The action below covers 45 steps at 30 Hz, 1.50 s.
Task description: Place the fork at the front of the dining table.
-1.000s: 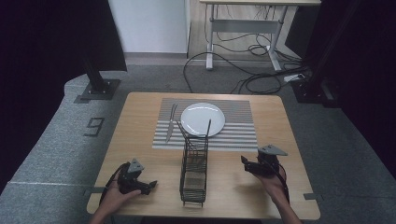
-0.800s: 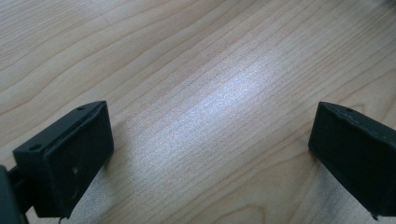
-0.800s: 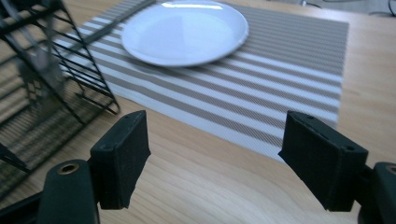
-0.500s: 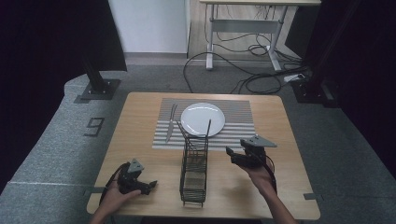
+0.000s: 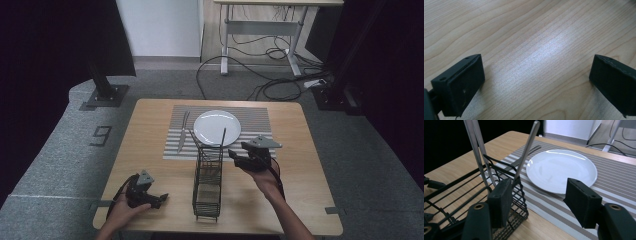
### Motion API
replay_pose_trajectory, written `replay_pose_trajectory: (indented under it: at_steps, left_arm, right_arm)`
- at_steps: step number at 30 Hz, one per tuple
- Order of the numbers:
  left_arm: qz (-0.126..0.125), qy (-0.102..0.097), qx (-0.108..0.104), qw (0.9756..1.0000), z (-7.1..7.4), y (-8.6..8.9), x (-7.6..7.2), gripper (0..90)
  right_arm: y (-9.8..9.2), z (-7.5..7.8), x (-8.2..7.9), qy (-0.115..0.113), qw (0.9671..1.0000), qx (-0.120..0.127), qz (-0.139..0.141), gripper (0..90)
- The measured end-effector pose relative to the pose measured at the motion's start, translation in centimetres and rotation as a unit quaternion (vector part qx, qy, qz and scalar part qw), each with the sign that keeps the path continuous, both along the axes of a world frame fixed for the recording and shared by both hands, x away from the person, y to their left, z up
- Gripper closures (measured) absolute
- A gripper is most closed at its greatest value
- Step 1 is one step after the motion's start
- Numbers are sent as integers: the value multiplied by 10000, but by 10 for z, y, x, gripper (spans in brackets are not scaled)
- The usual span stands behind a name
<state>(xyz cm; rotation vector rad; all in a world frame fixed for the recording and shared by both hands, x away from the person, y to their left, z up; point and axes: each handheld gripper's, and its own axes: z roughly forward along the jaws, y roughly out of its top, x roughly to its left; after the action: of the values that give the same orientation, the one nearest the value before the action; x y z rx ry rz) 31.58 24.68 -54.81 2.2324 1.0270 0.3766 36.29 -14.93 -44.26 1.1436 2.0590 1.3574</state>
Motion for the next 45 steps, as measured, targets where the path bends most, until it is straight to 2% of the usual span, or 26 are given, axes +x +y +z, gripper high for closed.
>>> replay_pose_trajectory:
  at_steps: [12, 20, 22, 24, 33, 35, 45]
  left_arm:
    - [0, 1, -2, 10000, 0, 0, 0, 0]
    - [2, 5, 1, 10000, 0, 0, 0, 0]
    - [3, 4, 1, 10000, 0, 0, 0, 0]
    - [2, 3, 2, 10000, 0, 0, 0, 0]
    - [0, 5, 2, 10000, 0, 0, 0, 0]
    - [-1, 6, 4, 10000, 0, 0, 0, 0]
    - [-7, -1, 2, 10000, 0, 0, 0, 0]
  right_arm:
    - [22, 2, 17, 99, 9997, -62, 206, 426]
    - [32, -2, 24, 186, 9991, -135, 351, 458]
    - [33, -3, 28, 251, 9988, 5, 409, 455]
    - [34, -4, 30, 273, 9987, 21, 419, 453]
    - [43, -2, 31, 220, 9983, -67, 534, 532]
    - [45, -1, 28, 126, 9985, -164, 510, 567]
    - [45, 9, 19, -47, 9978, -139, 646, 626]
